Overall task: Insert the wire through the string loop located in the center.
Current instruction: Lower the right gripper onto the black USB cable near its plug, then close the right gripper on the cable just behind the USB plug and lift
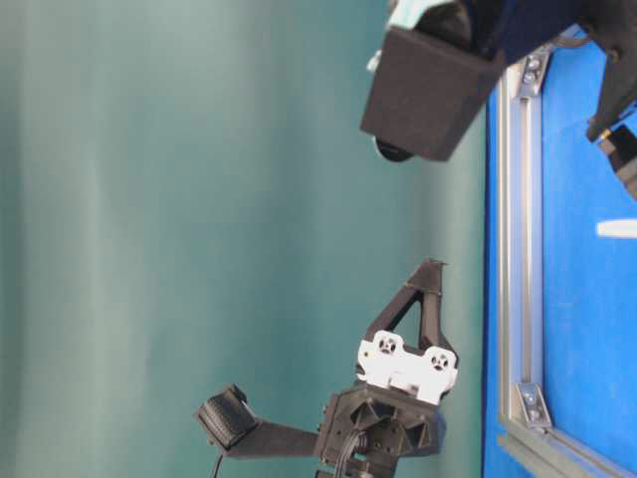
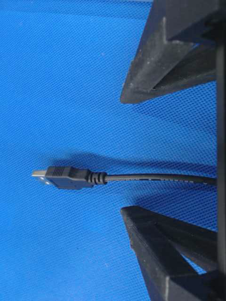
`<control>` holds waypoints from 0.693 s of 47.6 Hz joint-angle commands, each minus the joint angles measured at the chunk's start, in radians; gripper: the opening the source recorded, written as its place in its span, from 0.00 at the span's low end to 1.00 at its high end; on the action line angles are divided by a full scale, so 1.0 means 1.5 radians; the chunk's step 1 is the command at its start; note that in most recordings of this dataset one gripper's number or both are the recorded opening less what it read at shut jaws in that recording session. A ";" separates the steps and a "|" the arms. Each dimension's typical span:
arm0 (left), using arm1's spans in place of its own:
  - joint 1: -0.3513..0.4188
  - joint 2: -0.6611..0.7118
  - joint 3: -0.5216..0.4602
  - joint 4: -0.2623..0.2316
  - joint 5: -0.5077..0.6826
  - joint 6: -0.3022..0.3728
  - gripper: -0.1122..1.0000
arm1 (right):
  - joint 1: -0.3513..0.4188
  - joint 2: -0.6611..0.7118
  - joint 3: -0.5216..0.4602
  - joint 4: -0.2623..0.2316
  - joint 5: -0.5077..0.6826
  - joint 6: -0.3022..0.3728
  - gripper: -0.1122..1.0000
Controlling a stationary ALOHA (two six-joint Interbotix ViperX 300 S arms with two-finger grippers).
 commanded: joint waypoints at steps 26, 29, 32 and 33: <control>0.000 -0.020 -0.006 0.001 -0.003 0.001 0.10 | -0.001 -0.013 -0.004 0.001 -0.014 -0.005 0.08; 0.000 -0.020 -0.006 0.001 -0.004 0.000 0.10 | -0.002 -0.013 -0.003 0.001 -0.013 -0.005 0.08; 0.000 -0.020 -0.006 0.001 -0.004 0.000 0.10 | -0.002 -0.014 -0.003 0.000 -0.013 -0.005 0.08; -0.001 -0.020 -0.006 0.001 -0.004 0.000 0.10 | -0.002 -0.014 -0.004 0.001 -0.014 -0.005 0.08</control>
